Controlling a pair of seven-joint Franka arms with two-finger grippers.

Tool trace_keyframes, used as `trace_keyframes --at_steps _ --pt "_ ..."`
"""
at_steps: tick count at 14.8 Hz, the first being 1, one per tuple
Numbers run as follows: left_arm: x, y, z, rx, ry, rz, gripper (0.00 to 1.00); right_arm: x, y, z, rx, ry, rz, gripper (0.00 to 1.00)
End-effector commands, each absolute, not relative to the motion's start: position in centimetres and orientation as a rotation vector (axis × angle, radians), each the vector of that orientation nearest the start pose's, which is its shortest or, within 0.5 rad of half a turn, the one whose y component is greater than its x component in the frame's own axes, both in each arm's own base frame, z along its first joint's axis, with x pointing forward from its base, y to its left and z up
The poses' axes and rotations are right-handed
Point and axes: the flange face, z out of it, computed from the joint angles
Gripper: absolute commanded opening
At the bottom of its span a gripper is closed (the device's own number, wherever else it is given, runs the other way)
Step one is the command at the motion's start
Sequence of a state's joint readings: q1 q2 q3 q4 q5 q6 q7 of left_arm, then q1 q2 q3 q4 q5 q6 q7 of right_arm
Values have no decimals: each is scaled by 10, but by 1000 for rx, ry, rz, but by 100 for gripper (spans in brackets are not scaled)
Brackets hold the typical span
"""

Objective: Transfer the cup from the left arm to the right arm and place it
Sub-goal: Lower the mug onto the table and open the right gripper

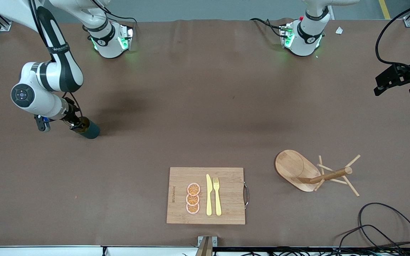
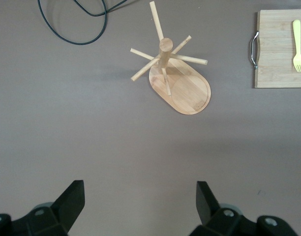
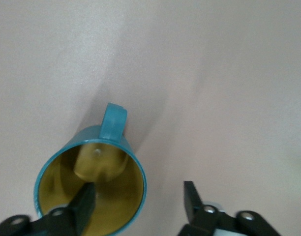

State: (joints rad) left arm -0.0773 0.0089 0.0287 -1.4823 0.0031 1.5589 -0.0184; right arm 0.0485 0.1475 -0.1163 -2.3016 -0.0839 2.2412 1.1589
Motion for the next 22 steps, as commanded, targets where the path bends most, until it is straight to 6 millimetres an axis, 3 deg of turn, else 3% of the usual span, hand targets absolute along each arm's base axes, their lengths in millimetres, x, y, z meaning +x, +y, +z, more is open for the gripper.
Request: trace_keyframes --at_steps 1,4,7,11,12,17,22 --pt "562 -26 659 -3128 50 -111 100 518 -40 319 -2870 1676 260 100" --pt "565 -27 656 -3131 45 -109 100 534 -52 358 -3025 1320 316 100" --pt "570 -28 653 -3133 43 -121 100 545 -57 406 -3159 804 350 100" --pt "570 -29 653 -3133 43 -121 100 563 -66 469 -3214 129 322 100" --pt "569 -28 653 -3133 41 -123 100 565 -72 479 -3212 32 305 100" --pt "565 -26 659 -3131 48 -130 100 573 -73 547 -3219 0 226 100" --pt "564 -24 660 -3131 36 -125 100 574 -61 590 -3183 -14 172 100"
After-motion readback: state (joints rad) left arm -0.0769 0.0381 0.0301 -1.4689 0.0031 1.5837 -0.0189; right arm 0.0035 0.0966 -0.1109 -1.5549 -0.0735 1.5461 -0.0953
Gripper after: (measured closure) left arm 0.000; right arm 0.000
